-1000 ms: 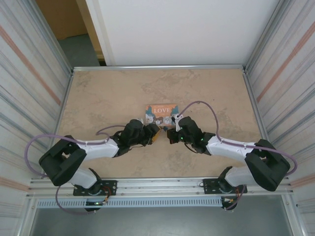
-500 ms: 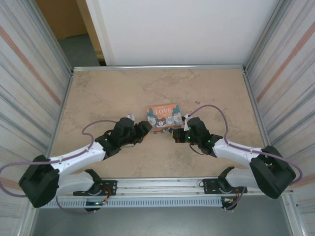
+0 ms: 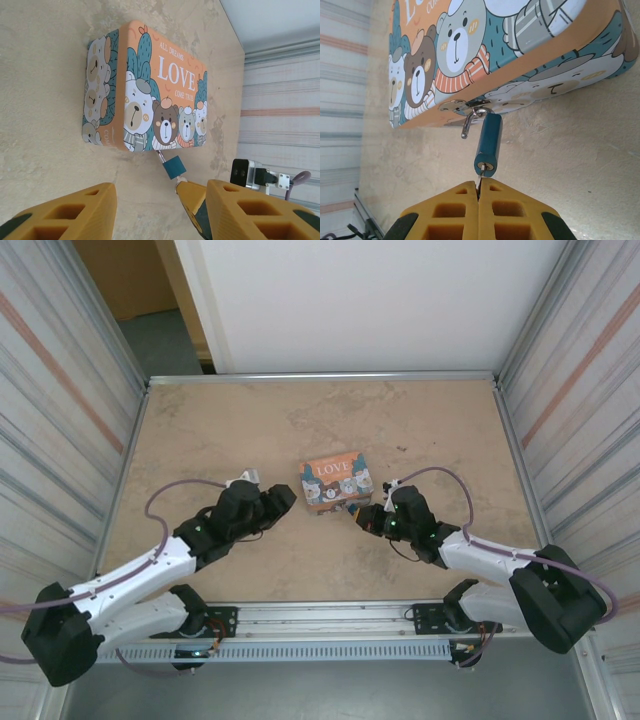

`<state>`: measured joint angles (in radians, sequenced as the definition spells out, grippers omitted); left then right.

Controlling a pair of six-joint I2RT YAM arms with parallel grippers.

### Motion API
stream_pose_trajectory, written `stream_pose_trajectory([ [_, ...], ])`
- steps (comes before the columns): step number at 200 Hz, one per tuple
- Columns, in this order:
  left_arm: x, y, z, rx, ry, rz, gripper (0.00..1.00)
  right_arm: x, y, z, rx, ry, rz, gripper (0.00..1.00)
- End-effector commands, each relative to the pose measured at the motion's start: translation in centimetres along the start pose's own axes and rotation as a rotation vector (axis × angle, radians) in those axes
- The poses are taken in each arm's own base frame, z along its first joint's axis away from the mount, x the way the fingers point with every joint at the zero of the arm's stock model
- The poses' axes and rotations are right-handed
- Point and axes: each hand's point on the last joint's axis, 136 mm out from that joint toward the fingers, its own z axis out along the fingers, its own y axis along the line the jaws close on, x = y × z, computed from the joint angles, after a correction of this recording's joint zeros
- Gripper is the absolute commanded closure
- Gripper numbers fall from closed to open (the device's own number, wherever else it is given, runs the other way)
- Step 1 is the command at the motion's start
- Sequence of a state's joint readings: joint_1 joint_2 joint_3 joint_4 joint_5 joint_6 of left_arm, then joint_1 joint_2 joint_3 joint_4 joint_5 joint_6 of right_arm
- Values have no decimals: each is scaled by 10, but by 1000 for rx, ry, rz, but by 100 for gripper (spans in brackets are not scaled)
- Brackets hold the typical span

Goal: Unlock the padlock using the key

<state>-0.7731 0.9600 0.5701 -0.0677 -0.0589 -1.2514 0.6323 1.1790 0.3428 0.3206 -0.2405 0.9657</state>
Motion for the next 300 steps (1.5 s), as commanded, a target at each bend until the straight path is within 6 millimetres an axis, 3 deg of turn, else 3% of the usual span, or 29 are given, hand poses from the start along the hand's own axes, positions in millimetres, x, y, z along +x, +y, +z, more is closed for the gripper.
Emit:
stream_pose_trajectory([
  [1, -10, 3, -6, -24, -46, 27, 50, 7, -22, -1, 63, 12, 85, 100],
  [70, -10, 4, -8, -33, -49, 34, 50, 8, -21, -1, 65, 22, 86, 100],
  [89, -11, 4, -9, -33, -50, 38, 49, 6, -20, -5, 93, 33, 56, 93],
  [108, -13, 5, -12, -36, -49, 48, 48, 0, -17, -11, 104, 25, 21, 74],
  [167, -22, 8, -20, -46, -39, 80, 41, -26, 2, -29, 63, -9, -87, 63],
  [201, -29, 8, -16, -24, -11, 107, 34, -43, 16, -30, -40, -7, -70, 46],
  [235, -36, 7, -4, -5, 18, 127, 32, -50, 22, -22, -81, 15, -21, 14],
  [300, -38, -6, 48, 32, 167, 139, 33, -57, 16, 2, -90, 40, 39, 11],
])
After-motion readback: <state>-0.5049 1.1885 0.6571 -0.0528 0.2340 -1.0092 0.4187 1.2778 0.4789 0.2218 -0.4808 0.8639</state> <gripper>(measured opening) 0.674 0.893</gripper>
